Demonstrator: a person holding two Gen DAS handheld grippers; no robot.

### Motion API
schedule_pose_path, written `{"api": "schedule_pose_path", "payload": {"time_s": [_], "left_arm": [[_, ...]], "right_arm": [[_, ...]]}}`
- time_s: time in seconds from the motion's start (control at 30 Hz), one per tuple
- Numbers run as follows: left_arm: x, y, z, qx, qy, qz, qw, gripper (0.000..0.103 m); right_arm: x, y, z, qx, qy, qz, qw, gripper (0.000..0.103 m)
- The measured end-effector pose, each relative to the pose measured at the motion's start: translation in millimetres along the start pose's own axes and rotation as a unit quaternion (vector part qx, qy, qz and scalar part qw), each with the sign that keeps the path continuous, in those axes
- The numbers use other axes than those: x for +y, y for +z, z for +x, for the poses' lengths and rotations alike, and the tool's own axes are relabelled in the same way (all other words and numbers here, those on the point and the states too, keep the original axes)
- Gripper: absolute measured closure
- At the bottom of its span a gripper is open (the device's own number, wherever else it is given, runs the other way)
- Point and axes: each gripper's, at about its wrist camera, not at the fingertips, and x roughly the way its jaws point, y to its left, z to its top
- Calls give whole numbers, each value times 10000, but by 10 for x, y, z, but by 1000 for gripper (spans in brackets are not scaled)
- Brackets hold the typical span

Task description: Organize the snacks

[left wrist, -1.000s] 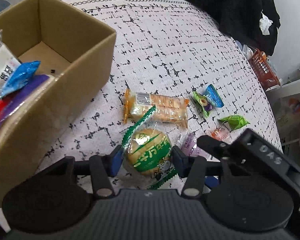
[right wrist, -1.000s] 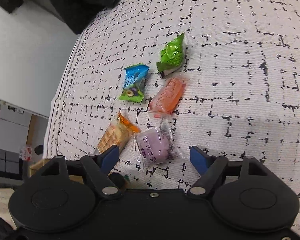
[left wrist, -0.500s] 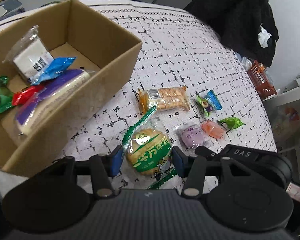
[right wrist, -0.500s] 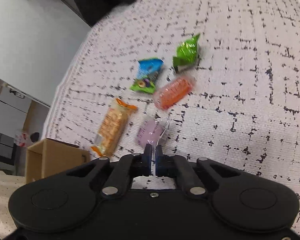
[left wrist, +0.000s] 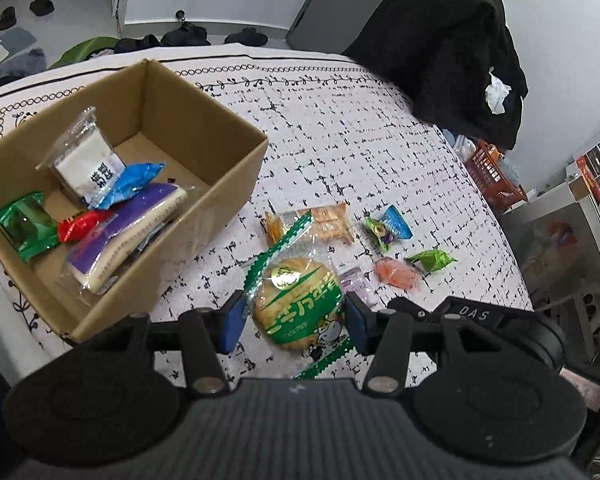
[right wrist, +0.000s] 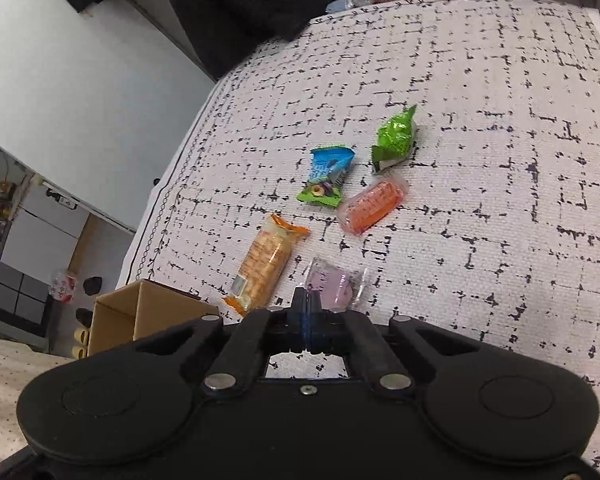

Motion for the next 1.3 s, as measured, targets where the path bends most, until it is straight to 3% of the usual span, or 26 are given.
{"api": "schedule_pose_path", "payload": {"time_s": [0.1,0.13,0.17,0.33,0.47,0.77,0.93,1.0,1.1,1.13,1.23,1.3], "left_arm": [[3,5,7,-35,2,-20,10000,52],[4,5,17,-40,3,-21,10000,52],[4,2,36,-36,7,-19,10000,52],[-7,-26,152,58,14,-9,10000,52],[1,-28,264,118,54,21,9999,51],[91,-18,571,351,208,-125,9991,51],[127,-1,659,408,270,-184,9986,51],[133,0,679,424,282,-181,9985,51],[142,1,695,443,305,-197,9984,52],[146,4,696,444,314,-199,9983,52],[152,0,677,429,330,-191,9984,52],[146,-4,652,408,323,-175,9985,52]], "right_arm": [[-3,1,-19,37,24,-1,10000,85],[4,-6,-21,44,15,-28,10000,66],[9,-15,-18,33,1,-51,10000,55],[3,-7,58,85,-155,-128,9998,50],[37,48,153,36,-297,-218,9993,24],[52,63,372,131,-570,-396,9975,23],[116,24,456,98,-700,-688,9951,27],[118,14,501,146,-737,-742,9944,38],[107,8,536,236,-693,-730,9946,70],[101,7,544,278,-679,-743,9945,86],[69,4,539,327,-608,-644,9955,102],[83,0,504,276,-618,-702,9952,103]]}}
